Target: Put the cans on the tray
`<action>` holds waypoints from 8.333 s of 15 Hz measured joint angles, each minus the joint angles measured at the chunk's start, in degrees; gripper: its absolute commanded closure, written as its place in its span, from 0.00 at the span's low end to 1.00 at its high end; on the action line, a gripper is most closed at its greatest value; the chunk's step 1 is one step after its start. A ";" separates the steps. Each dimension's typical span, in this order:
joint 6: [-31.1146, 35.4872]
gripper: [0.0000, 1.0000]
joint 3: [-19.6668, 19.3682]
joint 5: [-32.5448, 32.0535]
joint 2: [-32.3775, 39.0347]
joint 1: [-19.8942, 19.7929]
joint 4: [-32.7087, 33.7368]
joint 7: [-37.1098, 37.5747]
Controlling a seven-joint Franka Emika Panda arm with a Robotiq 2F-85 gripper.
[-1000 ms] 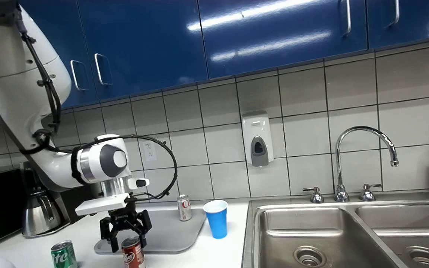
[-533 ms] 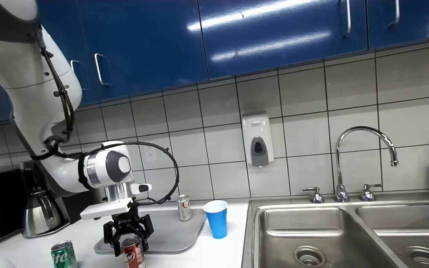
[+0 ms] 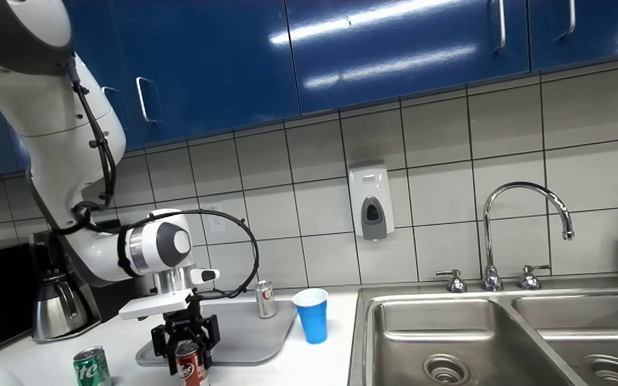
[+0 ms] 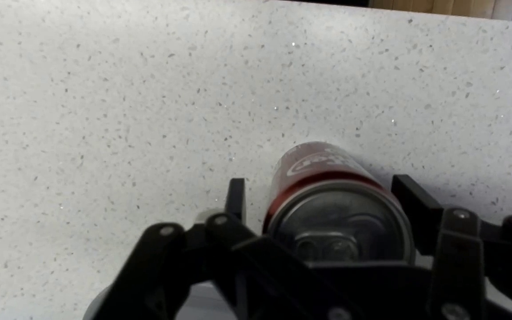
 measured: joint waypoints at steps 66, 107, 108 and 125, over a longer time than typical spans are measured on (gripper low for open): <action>-1.29 0.00 -3.98 0.39 12.15 -0.14 23.26 1.74; 3.02 0.00 9.21 2.64 -10.58 5.73 1.93 3.47; 3.52 0.00 9.46 2.64 -10.41 6.02 1.93 3.49; 9.88 0.00 12.19 2.63 -7.75 9.48 2.27 3.17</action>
